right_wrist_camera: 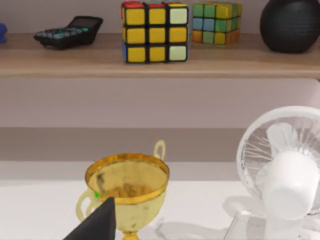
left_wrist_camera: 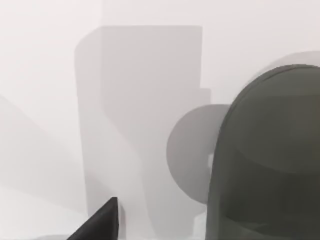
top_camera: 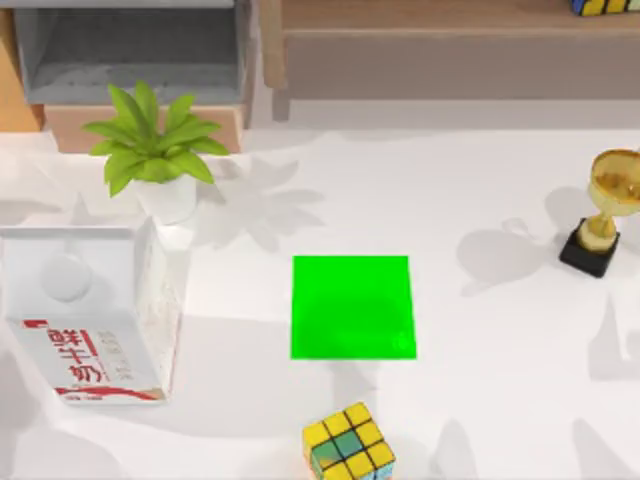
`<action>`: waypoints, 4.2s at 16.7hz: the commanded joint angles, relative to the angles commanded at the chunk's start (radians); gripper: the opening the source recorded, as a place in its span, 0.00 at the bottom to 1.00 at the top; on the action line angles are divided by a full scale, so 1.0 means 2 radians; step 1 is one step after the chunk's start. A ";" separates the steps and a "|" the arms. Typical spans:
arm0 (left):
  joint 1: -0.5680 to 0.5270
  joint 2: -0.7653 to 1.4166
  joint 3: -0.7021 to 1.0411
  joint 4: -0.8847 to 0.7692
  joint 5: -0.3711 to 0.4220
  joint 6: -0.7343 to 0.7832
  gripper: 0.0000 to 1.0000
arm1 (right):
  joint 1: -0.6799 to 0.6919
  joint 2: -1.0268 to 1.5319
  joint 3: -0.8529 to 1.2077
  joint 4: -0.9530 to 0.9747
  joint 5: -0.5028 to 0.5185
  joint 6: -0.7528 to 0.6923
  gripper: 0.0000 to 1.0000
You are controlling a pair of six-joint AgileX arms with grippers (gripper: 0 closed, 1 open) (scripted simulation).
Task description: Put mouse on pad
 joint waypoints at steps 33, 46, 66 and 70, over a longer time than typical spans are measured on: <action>-0.093 -0.097 0.262 -0.280 0.013 -0.241 0.00 | 0.000 0.000 0.000 0.000 0.000 0.000 1.00; -0.330 0.008 0.518 -0.331 0.024 -0.917 0.00 | 0.000 0.000 0.000 0.000 0.000 0.000 1.00; -0.622 0.283 0.618 -0.336 0.001 -1.719 0.00 | 0.000 0.000 0.000 0.000 0.000 0.000 1.00; -0.622 0.284 0.618 -0.336 0.001 -1.721 0.00 | 0.000 0.000 0.000 0.000 0.000 0.000 1.00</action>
